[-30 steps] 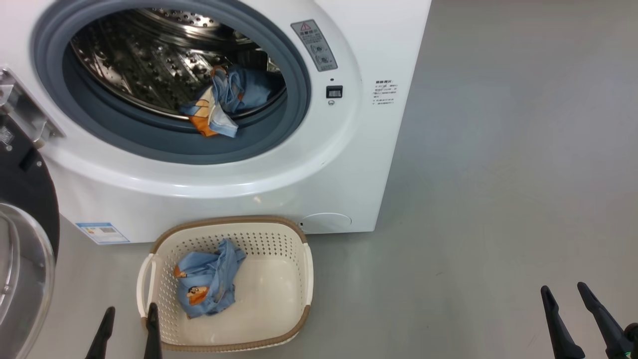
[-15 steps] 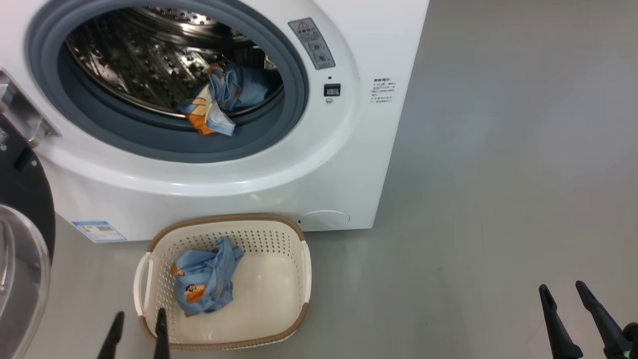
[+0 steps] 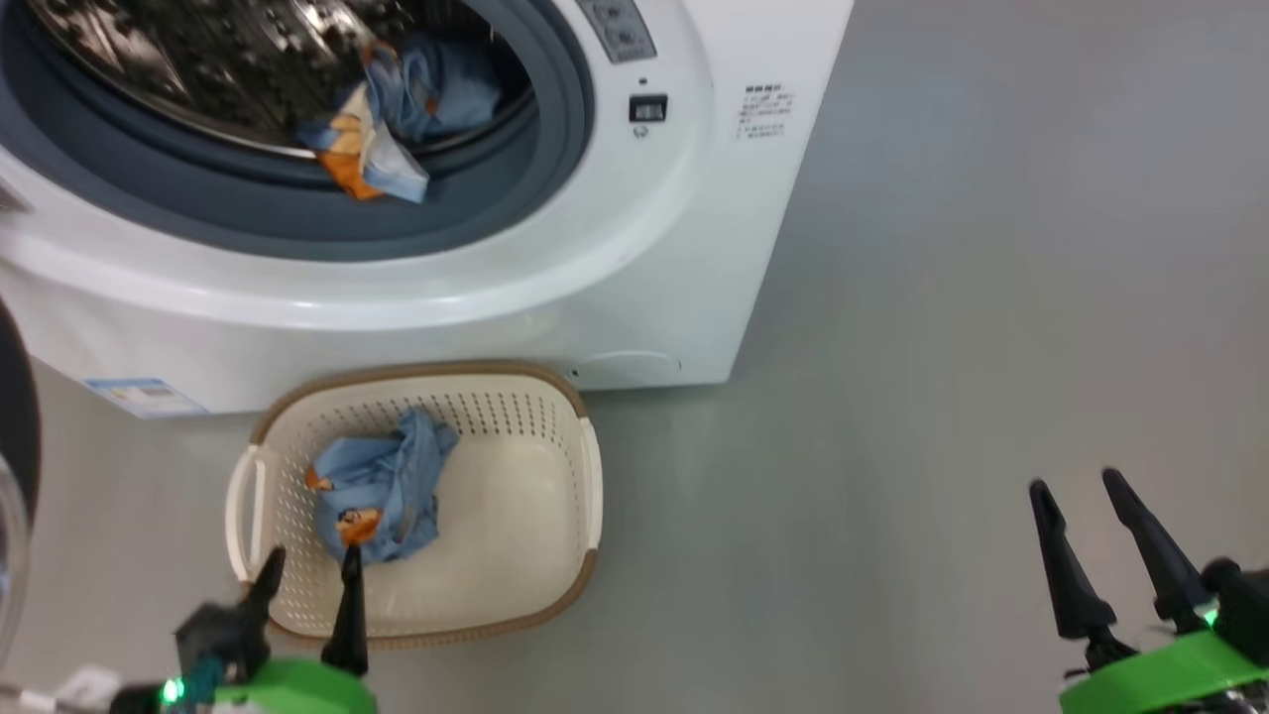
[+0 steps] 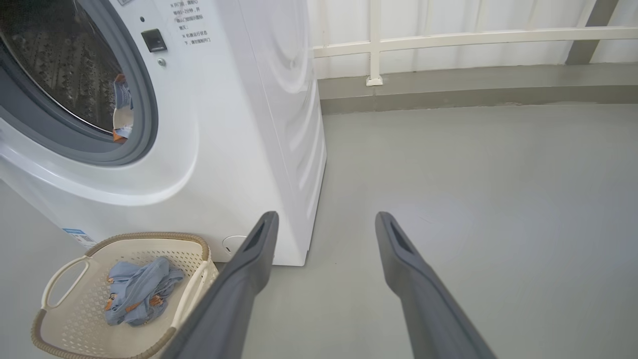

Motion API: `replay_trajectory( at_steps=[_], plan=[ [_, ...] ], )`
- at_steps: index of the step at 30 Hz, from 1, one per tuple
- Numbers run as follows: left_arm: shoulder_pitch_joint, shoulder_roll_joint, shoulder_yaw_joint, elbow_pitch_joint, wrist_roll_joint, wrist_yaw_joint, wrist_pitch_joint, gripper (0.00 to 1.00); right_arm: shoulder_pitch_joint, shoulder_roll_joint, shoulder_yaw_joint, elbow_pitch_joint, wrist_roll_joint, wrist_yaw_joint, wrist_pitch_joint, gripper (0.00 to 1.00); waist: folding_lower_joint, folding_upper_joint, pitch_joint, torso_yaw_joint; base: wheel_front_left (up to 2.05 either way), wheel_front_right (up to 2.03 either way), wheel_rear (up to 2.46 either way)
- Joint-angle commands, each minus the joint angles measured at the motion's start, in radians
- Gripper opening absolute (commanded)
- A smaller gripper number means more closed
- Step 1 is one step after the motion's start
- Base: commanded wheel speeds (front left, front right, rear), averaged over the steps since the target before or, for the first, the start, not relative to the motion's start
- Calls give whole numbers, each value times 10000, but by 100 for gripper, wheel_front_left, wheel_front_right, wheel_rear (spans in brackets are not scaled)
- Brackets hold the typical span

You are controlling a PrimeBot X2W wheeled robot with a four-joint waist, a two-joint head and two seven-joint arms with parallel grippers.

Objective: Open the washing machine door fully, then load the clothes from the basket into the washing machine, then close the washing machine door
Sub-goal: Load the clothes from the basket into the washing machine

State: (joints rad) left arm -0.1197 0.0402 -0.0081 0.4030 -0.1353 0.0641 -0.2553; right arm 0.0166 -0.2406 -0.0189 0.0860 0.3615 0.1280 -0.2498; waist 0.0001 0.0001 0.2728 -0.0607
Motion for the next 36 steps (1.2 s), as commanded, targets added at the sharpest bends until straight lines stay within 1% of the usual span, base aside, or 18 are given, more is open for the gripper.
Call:
replay_trajectory(
  at_steps=[1, 12, 20, 25, 31, 36],
  plan=[
    [-452, 103, 339, 21, 93, -59, -65, 100, -249, -178, 252, -225, 55, 27, -120, 100, -1, -1, 526, -157, 0, 0, 0],
    [-3190, 348, 170, 3228, 594, -400, -65, 100, -1370, -140, 576, -297, 171, 27, -120, 100, -1, -1, 1841, -426, 0, 0, 0],
    [-4793, 696, -83, 5582, 866, -507, -65, 100, -1867, -102, 714, -312, 246, 27, -120, 100, -1, -1, 2609, -677, 0, 0, 0],
    [-5840, 920, -298, 6863, 1038, -484, -65, 100, -2158, -105, 703, -347, 293, 27, -120, 100, -1, -1, 3210, -795, 0, 0, 0],
    [-6800, 1127, -539, 7972, 1180, -440, -65, 100, -2378, -36, 733, -417, 324, 27, -120, 100, -1, -1, 3783, -907, 0, 0, 0],
    [-7288, 1310, -680, 8454, 1218, -448, -55, 100, -2515, -8, 798, -473, 328, 27, -120, 100, -1, -1, 4142, -993, 0, 0, 0]
  ],
)
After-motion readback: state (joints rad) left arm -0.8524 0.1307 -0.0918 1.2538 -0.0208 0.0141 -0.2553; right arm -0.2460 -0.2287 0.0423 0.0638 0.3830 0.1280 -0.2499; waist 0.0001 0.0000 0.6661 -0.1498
